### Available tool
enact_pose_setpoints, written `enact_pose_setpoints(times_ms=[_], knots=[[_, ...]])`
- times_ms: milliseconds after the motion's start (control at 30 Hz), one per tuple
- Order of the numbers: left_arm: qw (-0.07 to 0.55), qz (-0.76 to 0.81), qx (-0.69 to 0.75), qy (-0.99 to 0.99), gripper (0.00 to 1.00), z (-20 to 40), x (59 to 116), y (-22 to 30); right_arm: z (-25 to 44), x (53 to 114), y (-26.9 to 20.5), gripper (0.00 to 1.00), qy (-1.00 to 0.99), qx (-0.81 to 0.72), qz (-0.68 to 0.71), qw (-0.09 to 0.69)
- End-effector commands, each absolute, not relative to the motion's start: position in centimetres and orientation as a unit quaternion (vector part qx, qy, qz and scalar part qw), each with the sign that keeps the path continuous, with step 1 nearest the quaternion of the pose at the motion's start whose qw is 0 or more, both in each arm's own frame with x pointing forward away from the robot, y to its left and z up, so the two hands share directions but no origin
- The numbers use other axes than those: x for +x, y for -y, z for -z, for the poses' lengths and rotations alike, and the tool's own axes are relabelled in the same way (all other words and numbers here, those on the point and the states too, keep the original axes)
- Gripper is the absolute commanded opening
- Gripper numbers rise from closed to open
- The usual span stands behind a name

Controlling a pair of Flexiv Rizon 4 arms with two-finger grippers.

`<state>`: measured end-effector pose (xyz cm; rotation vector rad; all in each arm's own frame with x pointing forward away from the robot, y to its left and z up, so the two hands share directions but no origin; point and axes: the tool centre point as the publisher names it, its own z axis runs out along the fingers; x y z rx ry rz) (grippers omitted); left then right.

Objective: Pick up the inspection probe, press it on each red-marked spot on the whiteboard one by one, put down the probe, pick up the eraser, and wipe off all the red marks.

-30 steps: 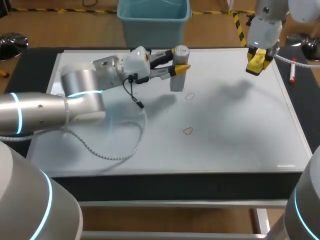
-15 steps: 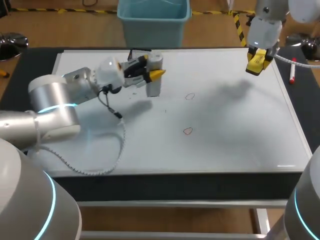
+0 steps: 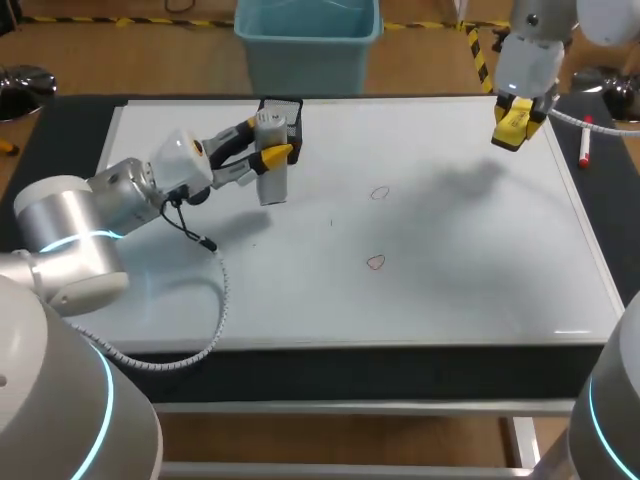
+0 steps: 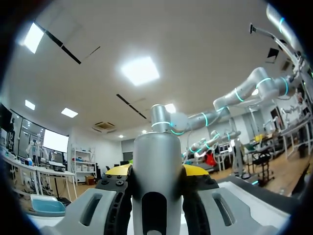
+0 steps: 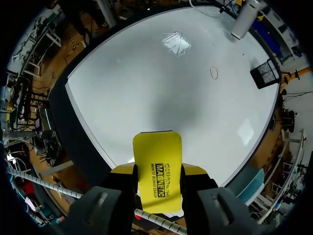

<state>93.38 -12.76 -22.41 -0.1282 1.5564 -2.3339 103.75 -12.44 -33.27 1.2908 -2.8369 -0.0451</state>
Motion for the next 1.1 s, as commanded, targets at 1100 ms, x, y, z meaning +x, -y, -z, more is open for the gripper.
enact_pose_setpoints(times_ms=[1100], knots=[[0.15,0.822,-0.047,-0.548,0.0,22.4,94.3,12.0,31.7,95.6,0.2,0.0,0.767,0.641,0.009,0.02]])
